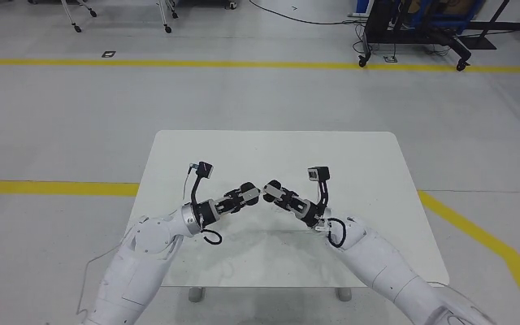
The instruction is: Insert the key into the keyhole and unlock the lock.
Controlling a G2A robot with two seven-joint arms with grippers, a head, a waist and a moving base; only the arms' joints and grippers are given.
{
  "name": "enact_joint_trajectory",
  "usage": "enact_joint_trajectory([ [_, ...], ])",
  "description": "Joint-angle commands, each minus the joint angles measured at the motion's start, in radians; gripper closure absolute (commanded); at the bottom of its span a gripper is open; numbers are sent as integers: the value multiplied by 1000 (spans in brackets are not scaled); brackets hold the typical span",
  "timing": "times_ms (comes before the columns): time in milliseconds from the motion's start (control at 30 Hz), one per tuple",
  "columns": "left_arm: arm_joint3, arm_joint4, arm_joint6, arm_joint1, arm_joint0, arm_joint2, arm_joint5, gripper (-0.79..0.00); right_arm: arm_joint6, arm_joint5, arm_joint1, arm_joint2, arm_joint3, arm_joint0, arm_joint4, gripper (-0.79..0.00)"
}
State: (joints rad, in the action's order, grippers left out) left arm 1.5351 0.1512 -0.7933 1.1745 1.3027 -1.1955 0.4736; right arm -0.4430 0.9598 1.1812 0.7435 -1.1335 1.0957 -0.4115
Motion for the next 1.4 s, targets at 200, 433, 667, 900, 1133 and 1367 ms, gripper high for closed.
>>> enact_joint_trajectory([
  [200,-2,-21,12,-2,-4,8,-1,-179,-3,-25,-1,32,-29,22,42,0],
  [433,-2,-28,20,-5,-4,8,4,-120,11,-32,0,60,-36,40,70,0],
  [667,-3,-59,24,-8,-5,12,4,-58,11,-43,4,75,-34,49,90,0],
  [900,-2,-74,30,-10,-6,15,-6,0,8,-36,9,89,-28,53,111,0],
  [1133,-1,-85,32,-14,-6,15,1,0,2,-42,8,113,-37,65,119,-785],
  [1367,7,-160,51,-18,-4,15,40,0,2,-42,8,113,-37,65,119,-785],
])
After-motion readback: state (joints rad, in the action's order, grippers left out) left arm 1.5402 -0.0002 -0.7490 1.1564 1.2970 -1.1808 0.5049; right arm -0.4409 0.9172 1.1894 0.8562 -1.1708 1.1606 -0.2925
